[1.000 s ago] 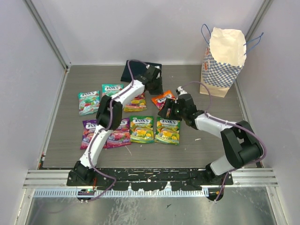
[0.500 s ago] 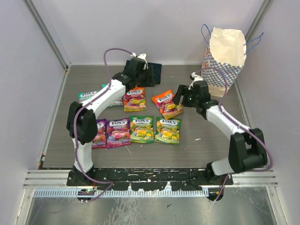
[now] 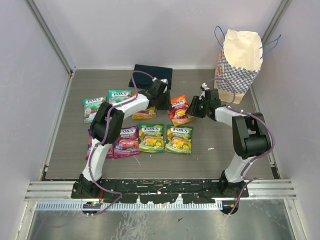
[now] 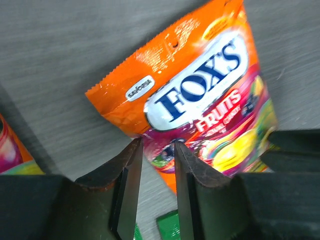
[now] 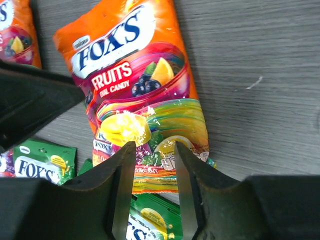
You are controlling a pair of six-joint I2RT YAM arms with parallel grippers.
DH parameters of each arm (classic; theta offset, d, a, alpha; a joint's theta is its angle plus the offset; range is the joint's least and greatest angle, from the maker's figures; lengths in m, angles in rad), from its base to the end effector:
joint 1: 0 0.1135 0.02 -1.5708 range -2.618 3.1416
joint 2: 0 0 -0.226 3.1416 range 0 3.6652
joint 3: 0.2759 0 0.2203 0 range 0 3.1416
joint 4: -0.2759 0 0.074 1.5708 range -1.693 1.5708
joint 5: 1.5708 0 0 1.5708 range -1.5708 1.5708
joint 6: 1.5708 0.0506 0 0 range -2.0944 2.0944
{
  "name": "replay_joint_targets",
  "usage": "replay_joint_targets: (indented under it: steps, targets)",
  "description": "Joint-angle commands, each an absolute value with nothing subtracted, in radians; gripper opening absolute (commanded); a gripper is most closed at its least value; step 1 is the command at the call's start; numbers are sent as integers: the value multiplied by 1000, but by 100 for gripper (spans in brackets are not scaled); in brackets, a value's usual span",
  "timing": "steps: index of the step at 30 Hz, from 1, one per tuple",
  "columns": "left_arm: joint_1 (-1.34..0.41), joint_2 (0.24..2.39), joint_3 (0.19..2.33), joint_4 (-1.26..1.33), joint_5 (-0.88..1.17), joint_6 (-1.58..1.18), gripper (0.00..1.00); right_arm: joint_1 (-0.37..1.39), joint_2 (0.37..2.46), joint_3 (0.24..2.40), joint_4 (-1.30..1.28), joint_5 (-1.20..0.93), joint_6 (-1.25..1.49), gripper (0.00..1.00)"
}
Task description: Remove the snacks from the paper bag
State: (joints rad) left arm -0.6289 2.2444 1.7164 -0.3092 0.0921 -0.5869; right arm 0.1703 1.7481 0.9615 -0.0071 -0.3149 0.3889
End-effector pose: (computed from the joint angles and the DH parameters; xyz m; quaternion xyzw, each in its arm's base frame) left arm 0.3673 -0.2730 0.1428 0.0361 0.9319 -0.2399 0.2695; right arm 0.3301 0.0727 0.1412 0.0407 0.9150 0.2427 0.3196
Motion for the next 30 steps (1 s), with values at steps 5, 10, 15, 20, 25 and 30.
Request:
replay_joint_targets:
  steps: [5,10,15,20,25,30]
  targets:
    - [-604,2319,1879,-349,66,-560,32,220,1791,945,144,-393,453,40]
    - [-574,2324,1889,-368,35,-546,35,225,1841,984,159,-394,468,39]
    - [-542,2358,1963,-432,51,-523,36,242,1889,1052,161,-404,481,40]
    - [-526,2367,1985,-453,49,-508,37,248,1922,1112,144,-407,486,40]
    - [-519,2358,2042,-493,79,-460,46,261,1911,1141,133,-412,491,41]
    - [-517,2310,2178,-615,84,-348,58,267,1854,1212,59,-417,456,60]
